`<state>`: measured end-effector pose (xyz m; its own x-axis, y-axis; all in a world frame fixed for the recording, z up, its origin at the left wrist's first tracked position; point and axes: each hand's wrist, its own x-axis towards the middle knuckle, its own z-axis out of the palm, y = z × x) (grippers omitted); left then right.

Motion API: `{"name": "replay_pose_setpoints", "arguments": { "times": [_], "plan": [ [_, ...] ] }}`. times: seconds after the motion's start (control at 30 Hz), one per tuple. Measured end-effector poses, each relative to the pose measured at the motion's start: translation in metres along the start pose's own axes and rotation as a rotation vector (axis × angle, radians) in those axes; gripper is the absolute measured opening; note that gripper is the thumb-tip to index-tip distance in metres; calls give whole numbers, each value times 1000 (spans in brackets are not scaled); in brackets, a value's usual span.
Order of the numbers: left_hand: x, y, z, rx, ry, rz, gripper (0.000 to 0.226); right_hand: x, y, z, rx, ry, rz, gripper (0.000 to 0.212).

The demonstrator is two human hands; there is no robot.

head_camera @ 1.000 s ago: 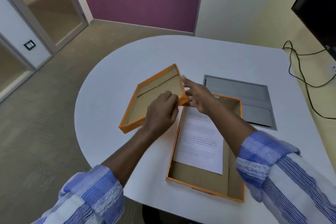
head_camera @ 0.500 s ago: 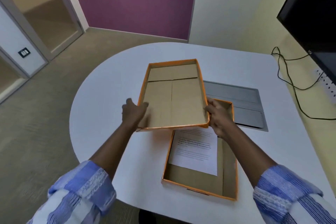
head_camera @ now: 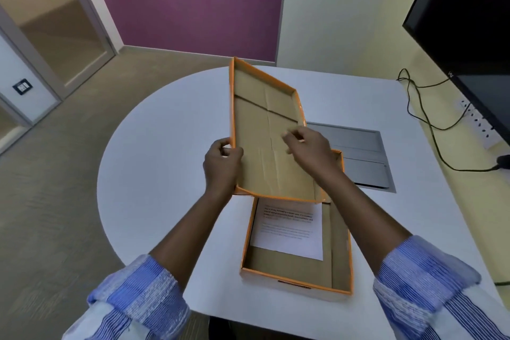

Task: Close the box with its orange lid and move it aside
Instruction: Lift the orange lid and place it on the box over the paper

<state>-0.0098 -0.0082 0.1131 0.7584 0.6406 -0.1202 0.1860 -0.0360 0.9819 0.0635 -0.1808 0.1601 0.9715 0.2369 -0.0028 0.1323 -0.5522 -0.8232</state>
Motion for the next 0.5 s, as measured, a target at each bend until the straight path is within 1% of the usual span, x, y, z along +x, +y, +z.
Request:
{"name": "replay_pose_setpoints", "arguments": {
  "times": [0.07,0.1,0.13,0.23,0.27,0.3,0.37,0.43,0.5],
  "plan": [
    [-13,12,15,-34,-8,76,31,5,-27,6,153,-164,64,34],
    [-19,17,23,-48,-22,111,30,7,-38,7,201,-217,77,37],
    [-24,21,29,-57,-37,147,30,9,-45,8,196,-230,68,37],
    [-33,27,42,-64,-113,218,41,14,-54,5,89,-136,28,30],
    [-33,28,43,-86,-158,226,42,14,-54,1,82,-110,18,30],
    [-33,28,44,-117,-218,222,37,14,-53,-4,100,-92,7,30],
    [-32,30,44,-199,-329,139,21,15,-50,-15,175,-74,-8,28],
    [-30,29,49,-287,-360,-28,25,14,-51,-30,256,-79,-19,20],
    [-29,25,54,-235,-351,-186,32,11,-52,-46,385,-97,-17,17]
  ]
}}
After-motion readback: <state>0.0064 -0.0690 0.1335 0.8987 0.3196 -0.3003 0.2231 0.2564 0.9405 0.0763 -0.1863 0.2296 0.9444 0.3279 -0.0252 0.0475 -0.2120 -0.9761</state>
